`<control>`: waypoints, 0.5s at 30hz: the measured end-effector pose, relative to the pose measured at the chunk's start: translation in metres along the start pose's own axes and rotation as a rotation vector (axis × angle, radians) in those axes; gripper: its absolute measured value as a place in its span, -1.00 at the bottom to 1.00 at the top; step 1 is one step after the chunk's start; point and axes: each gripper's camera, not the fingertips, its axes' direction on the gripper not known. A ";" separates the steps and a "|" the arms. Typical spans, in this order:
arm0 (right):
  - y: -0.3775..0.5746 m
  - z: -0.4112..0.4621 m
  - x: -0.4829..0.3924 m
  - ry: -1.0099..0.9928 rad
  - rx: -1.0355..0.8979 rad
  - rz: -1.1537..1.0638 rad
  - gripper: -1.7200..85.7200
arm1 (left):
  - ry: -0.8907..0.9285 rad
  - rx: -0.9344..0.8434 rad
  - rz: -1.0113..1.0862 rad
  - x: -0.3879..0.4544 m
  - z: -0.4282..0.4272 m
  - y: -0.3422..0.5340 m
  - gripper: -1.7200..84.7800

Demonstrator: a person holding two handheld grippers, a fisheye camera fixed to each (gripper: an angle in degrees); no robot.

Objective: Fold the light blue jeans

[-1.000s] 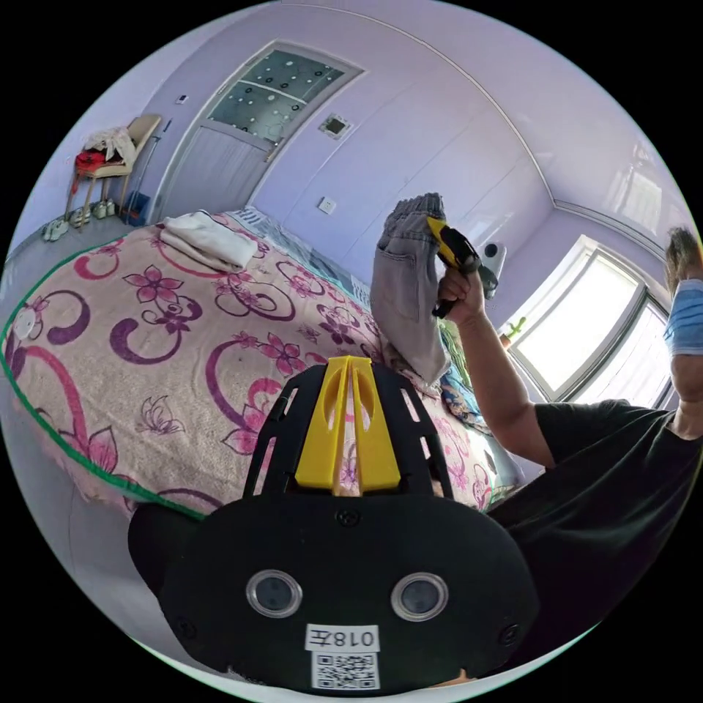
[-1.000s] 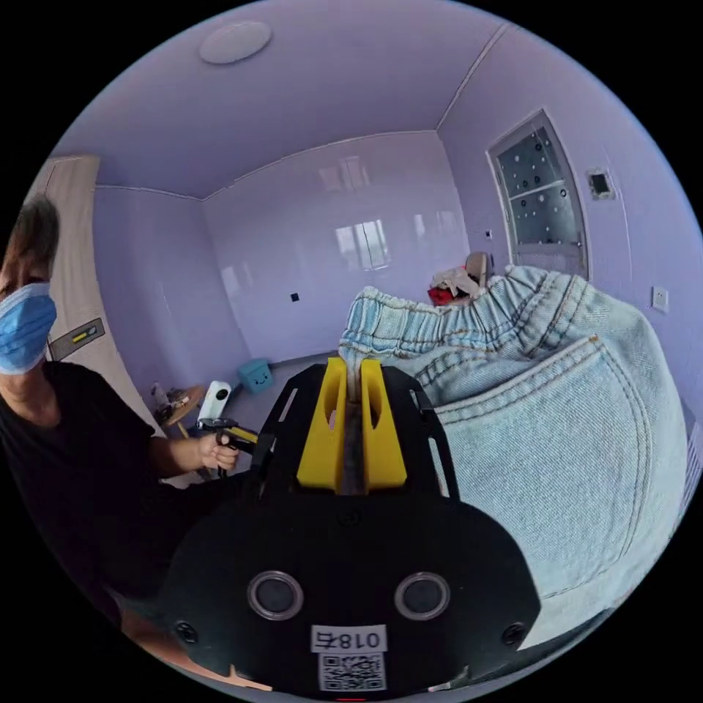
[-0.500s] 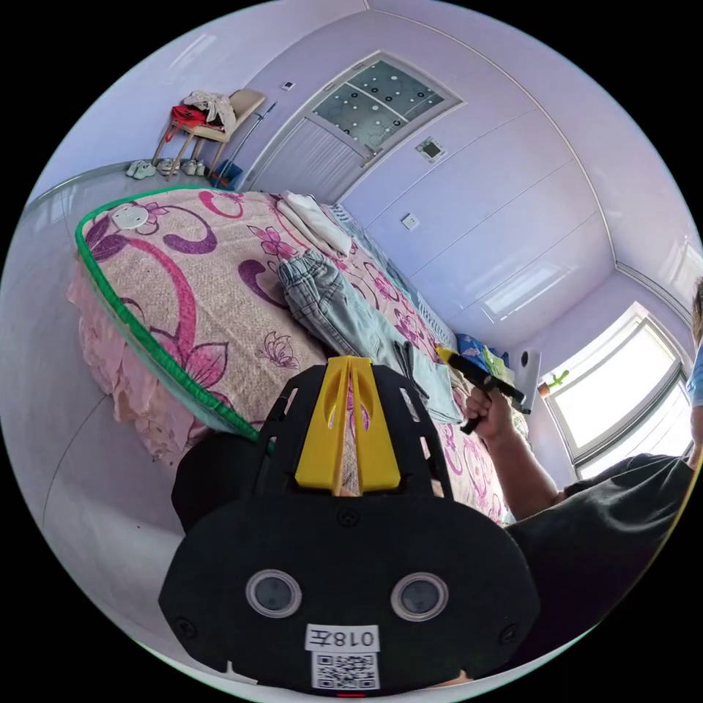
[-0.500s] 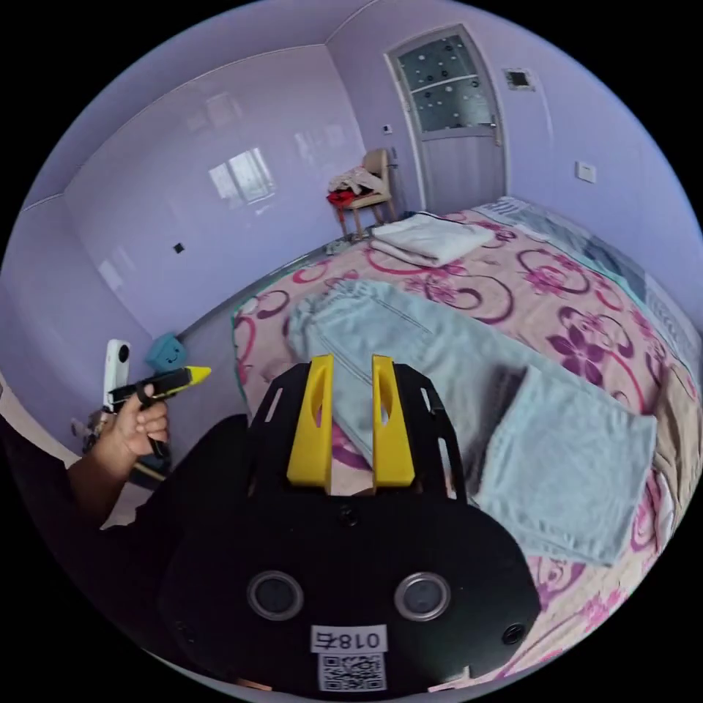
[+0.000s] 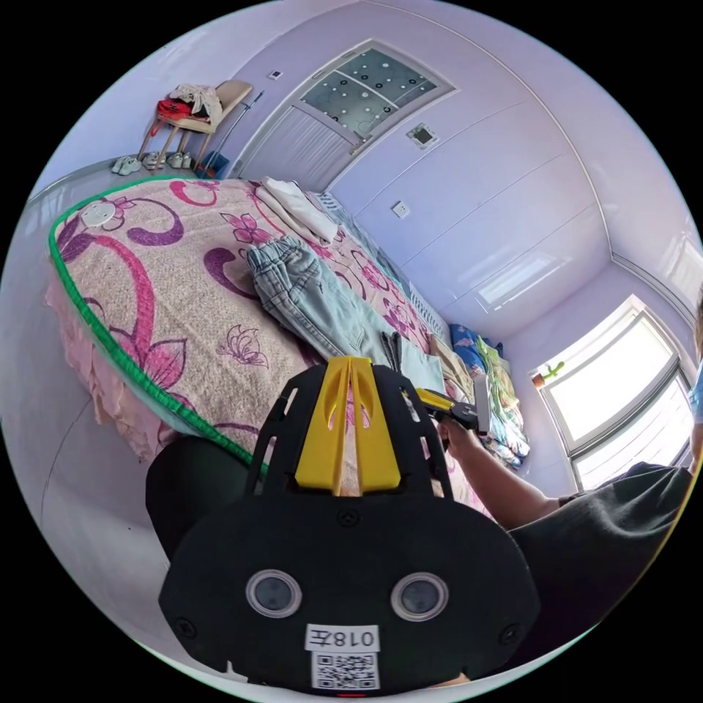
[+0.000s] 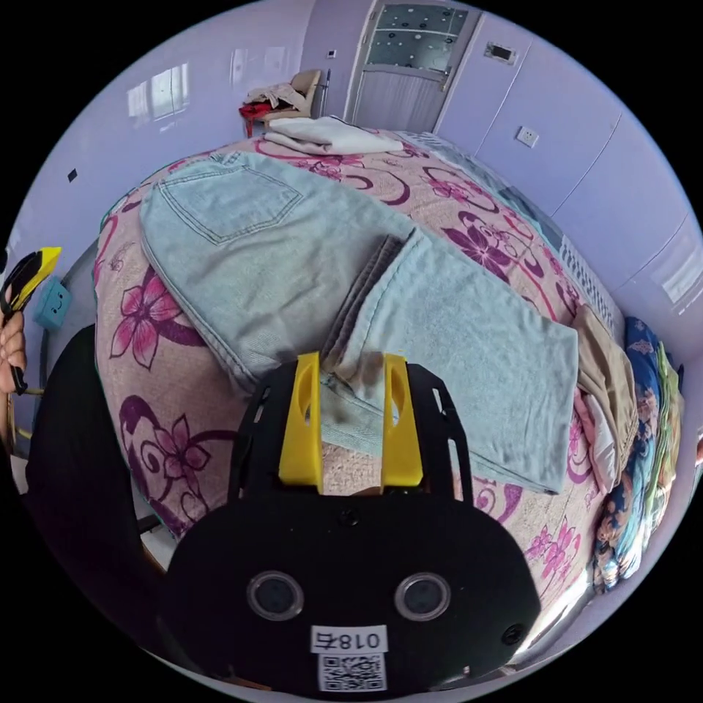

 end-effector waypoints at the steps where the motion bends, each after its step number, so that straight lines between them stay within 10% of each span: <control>1: 0.003 -0.001 0.011 -0.038 0.011 0.038 -0.78 | -0.006 0.009 -0.011 -0.005 -0.002 0.001 -0.98; 15: 0.094 -0.127 0.266 -0.741 0.545 0.775 -0.85 | 0.041 0.045 -0.098 -0.012 0.035 -0.009 -0.98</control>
